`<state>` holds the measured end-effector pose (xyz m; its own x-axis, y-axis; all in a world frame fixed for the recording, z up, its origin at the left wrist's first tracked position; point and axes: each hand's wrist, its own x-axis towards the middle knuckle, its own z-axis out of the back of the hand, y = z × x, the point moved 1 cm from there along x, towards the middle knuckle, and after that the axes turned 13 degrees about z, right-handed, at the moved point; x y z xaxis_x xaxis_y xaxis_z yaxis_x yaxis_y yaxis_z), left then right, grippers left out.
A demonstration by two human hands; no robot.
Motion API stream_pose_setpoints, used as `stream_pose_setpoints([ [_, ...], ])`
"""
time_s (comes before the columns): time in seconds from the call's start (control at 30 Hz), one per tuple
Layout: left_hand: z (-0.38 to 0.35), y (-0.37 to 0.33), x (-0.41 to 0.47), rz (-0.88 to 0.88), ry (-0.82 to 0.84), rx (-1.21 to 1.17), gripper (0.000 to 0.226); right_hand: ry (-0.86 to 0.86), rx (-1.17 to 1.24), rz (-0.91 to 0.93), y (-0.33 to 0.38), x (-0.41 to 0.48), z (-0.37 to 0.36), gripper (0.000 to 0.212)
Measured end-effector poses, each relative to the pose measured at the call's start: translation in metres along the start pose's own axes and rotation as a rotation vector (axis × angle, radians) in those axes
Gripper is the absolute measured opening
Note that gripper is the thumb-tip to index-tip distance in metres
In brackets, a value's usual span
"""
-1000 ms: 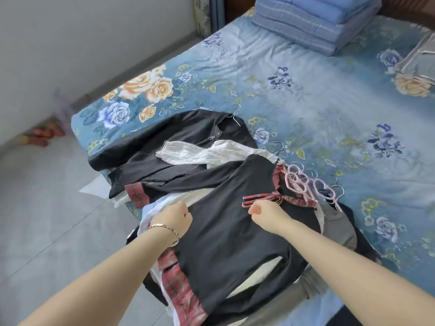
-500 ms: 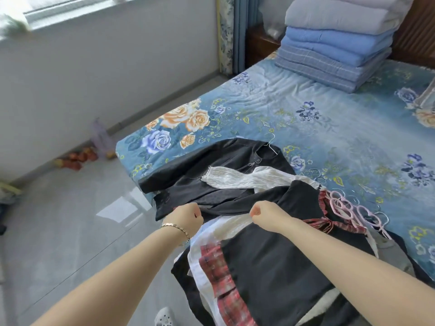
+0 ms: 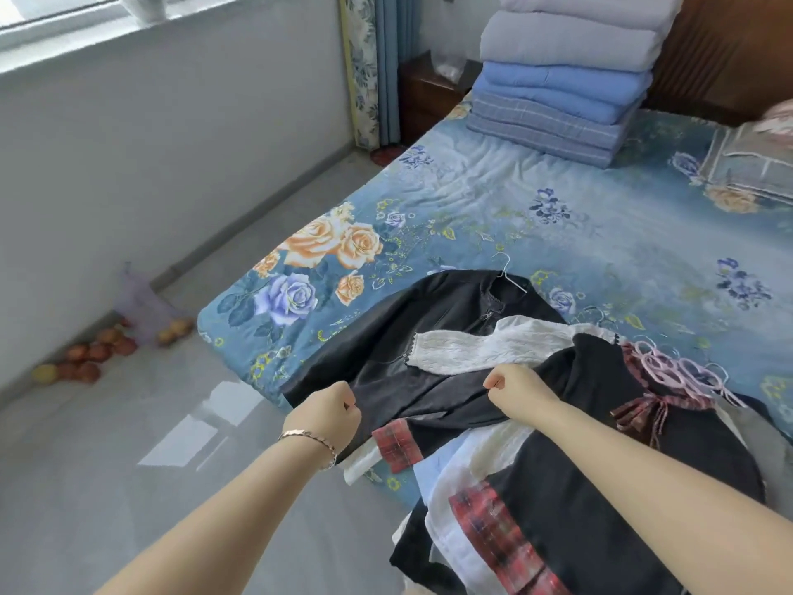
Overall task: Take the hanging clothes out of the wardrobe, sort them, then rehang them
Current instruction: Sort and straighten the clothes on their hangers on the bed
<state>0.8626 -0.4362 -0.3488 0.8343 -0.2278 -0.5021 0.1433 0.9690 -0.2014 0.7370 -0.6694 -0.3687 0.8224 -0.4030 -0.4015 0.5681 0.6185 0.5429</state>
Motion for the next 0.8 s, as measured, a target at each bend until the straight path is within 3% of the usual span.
stream_pose_setpoints([
  [0.3, 0.022, -0.062, 0.123, -0.084, 0.084, 0.107, 0.033, -0.105, 0.115, -0.163, -0.017, 0.101, 0.010, 0.026],
  [0.47, 0.034, -0.121, 0.207, -0.130, 0.074, 0.098, 0.025, -0.175, 0.171, -0.255, -0.039, 0.180, 0.025, 0.028],
  [0.8, -0.041, -0.233, 0.399, -0.271, 0.104, 0.268, 0.021, -0.329, 0.011, -0.438, -0.166, 0.367, 0.025, 0.041],
])
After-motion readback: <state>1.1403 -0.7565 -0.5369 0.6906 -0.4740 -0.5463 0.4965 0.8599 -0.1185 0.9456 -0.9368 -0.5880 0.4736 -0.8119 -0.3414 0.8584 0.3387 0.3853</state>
